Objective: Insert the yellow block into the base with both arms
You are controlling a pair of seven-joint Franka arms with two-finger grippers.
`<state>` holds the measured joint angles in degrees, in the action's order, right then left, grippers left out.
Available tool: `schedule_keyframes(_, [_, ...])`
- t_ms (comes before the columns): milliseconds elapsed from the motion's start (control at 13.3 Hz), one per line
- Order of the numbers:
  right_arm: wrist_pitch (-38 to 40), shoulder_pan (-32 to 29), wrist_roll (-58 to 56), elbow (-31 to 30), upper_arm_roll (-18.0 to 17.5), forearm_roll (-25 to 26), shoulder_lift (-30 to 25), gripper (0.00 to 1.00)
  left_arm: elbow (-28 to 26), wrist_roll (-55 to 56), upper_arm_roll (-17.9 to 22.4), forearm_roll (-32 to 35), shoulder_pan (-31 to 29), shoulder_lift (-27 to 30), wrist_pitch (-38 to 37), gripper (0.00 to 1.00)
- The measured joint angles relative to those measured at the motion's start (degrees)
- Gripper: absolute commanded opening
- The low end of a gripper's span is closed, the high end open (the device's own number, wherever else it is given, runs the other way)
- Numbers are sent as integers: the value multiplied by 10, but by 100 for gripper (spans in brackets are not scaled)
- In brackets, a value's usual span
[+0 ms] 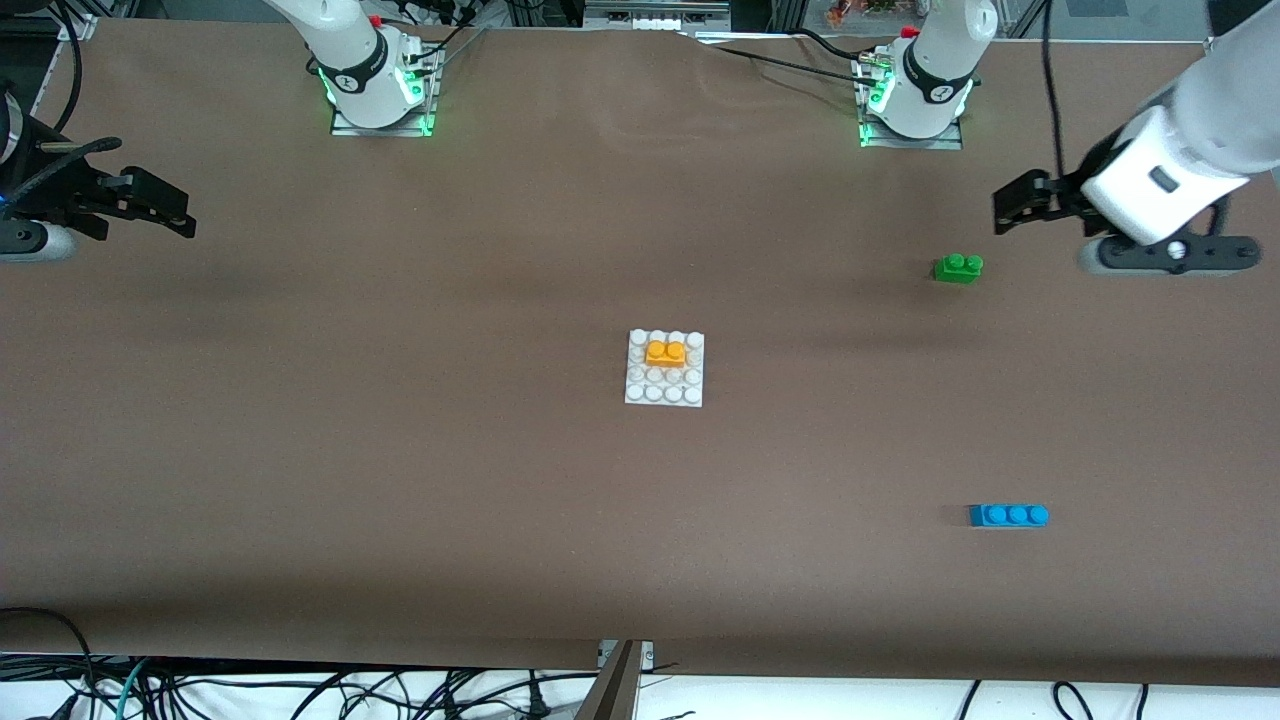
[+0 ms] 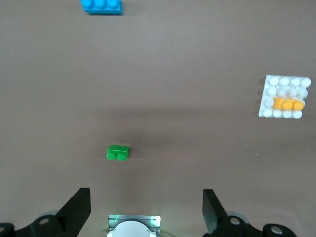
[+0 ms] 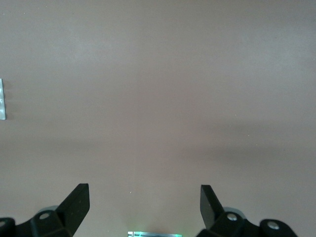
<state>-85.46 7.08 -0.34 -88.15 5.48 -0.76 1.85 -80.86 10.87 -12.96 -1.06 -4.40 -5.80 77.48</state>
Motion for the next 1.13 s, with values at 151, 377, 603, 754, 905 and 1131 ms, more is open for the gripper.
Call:
schedule_keyframes(151, [0,0,0,2,0,0,0,99,-45,-10,42,-7,26,26,62,100])
schedule_keyframes(377, [-1,0,0,15,0,0,0,99,-150,-9,48,-7,34,52,164,100])
schedule_keyframes(603, [1,1,0,15,-1,0,2,99,-199,-10,13,-6,-14,75,178,100])
schedule_keyframes(754, [2,2,0,15,-1,0,2,99,-204,-9,11,-1,-18,87,169,100])
schedule_keyframes(905, [3,2,0,15,-1,0,3,99,-209,-10,34,-1,-13,90,168,100])
schedule_keyframes(1131, [4,1,1,15,0,0,7,99,-211,-11,76,-1,20,90,168,100])
